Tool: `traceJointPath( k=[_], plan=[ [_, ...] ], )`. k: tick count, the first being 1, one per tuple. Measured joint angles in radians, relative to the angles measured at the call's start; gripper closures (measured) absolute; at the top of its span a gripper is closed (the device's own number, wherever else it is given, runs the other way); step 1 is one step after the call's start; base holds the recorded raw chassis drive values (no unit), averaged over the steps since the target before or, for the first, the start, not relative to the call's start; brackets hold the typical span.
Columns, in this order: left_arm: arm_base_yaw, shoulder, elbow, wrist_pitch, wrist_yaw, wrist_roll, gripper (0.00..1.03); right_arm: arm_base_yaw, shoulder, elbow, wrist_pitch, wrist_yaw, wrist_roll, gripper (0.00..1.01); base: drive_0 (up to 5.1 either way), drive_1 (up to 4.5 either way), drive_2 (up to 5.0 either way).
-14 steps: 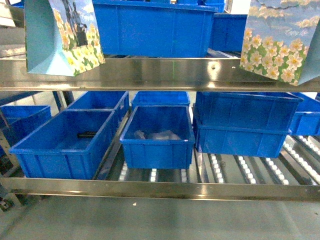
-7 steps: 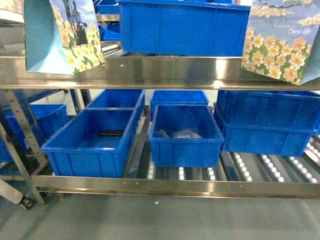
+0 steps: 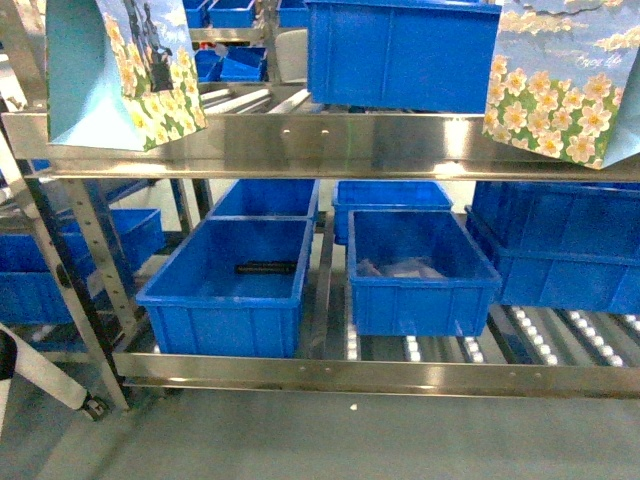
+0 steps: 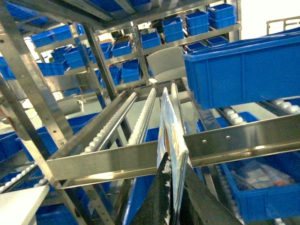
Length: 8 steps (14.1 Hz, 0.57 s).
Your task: Move flower gift bag to table near conveyor
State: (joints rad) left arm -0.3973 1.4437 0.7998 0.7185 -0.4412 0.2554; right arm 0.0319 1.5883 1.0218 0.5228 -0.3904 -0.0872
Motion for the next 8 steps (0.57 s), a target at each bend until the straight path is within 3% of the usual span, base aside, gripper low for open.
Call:
traceJointPath(
  k=[8],
  plan=[
    [0.000, 0.000, 0.000, 0.000, 0.000, 0.000, 1.01, 0.000, 0.000, 0.000, -0.003, 0.000, 0.000, 0.99, -4.8, 2.54, 2.5]
  ],
)
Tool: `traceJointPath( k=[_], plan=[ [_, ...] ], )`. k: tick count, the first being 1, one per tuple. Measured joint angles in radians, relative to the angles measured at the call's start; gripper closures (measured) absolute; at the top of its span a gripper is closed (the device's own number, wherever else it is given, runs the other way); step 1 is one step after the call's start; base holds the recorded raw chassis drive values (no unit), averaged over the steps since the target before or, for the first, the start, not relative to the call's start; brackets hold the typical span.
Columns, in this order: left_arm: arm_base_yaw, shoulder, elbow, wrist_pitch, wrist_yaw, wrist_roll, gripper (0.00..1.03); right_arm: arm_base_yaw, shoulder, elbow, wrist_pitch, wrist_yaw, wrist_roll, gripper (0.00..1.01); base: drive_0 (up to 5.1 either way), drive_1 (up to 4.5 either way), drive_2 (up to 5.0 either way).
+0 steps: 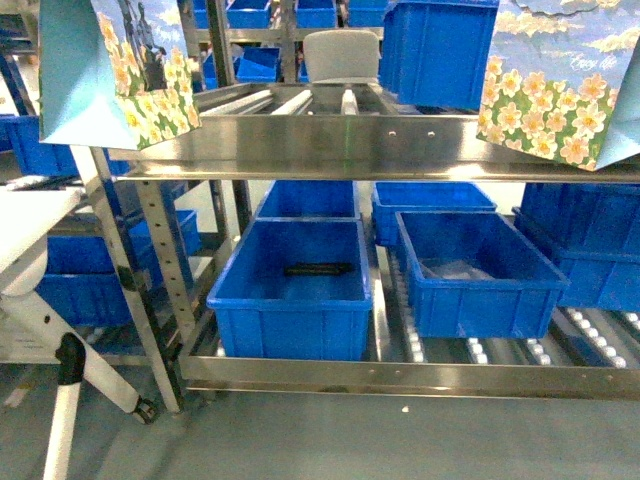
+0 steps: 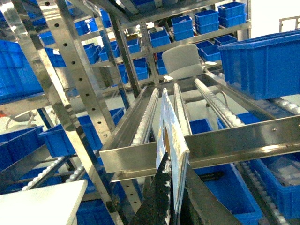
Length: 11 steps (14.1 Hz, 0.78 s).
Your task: Move flower gift bag to table near conveyor
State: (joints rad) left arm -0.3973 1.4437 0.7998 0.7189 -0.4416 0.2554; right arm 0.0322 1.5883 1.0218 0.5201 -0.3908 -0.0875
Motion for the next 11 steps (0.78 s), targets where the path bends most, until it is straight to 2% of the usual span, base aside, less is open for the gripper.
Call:
traceJointPath(
  k=[11],
  plan=[
    [-0.001, 0.000, 0.000, 0.000, 0.001, 0.000, 1.01, 0.000, 0.000, 0.000, 0.001, 0.000, 0.000, 0.99, -4.8, 2.54, 2.5]
  ],
)
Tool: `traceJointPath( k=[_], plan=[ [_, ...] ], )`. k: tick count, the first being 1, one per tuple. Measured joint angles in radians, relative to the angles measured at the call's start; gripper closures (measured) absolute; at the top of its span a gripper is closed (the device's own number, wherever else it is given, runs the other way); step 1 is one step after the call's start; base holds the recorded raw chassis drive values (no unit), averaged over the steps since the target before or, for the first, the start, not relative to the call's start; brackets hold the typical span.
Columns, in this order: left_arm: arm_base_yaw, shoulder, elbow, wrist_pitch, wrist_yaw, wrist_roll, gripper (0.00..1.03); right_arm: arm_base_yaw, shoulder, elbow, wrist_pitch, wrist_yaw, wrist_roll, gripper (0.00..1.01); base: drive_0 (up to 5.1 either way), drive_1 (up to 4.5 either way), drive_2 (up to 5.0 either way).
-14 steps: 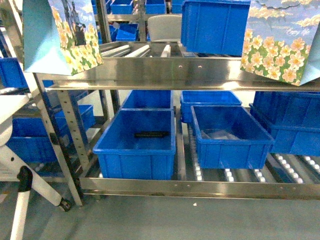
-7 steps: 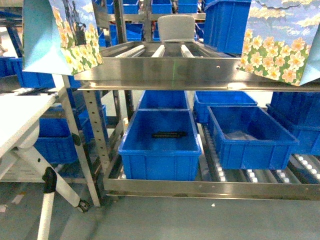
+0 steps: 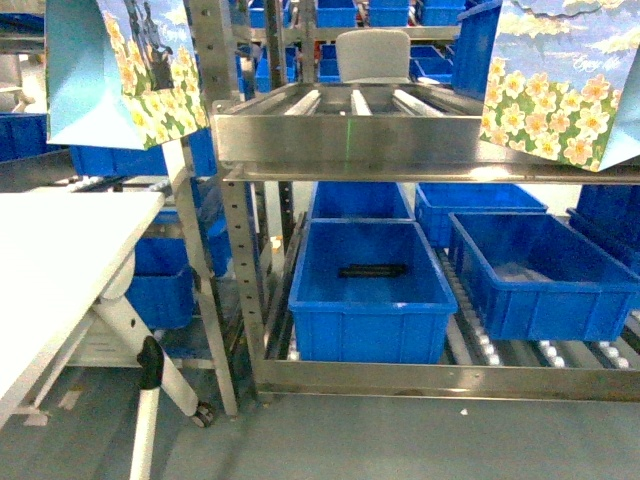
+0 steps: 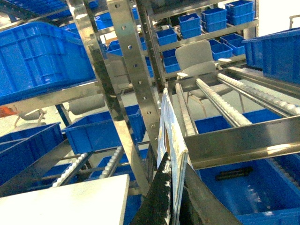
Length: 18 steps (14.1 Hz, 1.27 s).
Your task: Move flower gift bag to table near conveyor
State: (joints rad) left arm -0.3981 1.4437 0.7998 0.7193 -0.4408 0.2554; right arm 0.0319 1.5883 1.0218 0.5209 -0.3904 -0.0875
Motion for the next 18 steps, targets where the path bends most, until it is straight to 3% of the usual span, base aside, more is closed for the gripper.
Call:
traceJointPath(
  k=[18],
  plan=[
    [0.001, 0.000, 0.000, 0.003, 0.000, 0.000, 1.01, 0.000, 0.000, 0.000, 0.001, 0.000, 0.000, 0.99, -4.9, 2.49, 2.5]
  ],
)
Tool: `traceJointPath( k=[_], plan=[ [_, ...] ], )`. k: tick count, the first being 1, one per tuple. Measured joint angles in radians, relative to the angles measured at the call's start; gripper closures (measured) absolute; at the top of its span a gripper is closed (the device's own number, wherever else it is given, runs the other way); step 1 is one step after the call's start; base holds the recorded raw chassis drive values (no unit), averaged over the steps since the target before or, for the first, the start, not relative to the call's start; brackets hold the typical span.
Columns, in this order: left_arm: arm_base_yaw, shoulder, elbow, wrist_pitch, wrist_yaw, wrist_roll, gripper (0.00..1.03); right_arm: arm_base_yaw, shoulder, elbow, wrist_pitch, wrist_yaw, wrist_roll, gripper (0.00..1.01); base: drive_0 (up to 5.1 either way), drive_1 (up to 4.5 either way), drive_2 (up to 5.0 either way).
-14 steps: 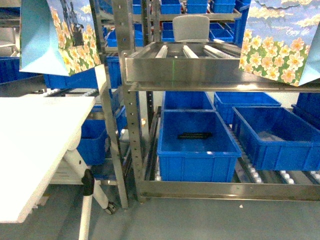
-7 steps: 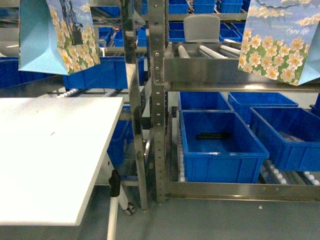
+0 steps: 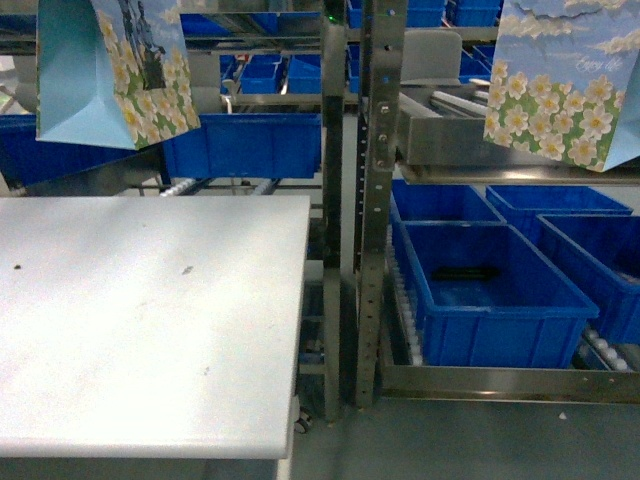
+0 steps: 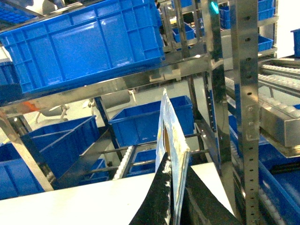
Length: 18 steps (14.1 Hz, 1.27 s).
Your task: Move flower gift bag to table near conveyor
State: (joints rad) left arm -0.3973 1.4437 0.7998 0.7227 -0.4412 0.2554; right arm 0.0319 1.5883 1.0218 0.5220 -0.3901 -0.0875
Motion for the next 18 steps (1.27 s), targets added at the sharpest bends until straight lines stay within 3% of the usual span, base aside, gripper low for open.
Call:
traceJointPath(
  k=[18],
  plan=[
    [0.000, 0.000, 0.000, -0.008, 0.001, 0.000, 1.01, 0.000, 0.001, 0.000, -0.010, 0.000, 0.000, 0.99, -4.9, 2.48, 2.5]
  ],
)
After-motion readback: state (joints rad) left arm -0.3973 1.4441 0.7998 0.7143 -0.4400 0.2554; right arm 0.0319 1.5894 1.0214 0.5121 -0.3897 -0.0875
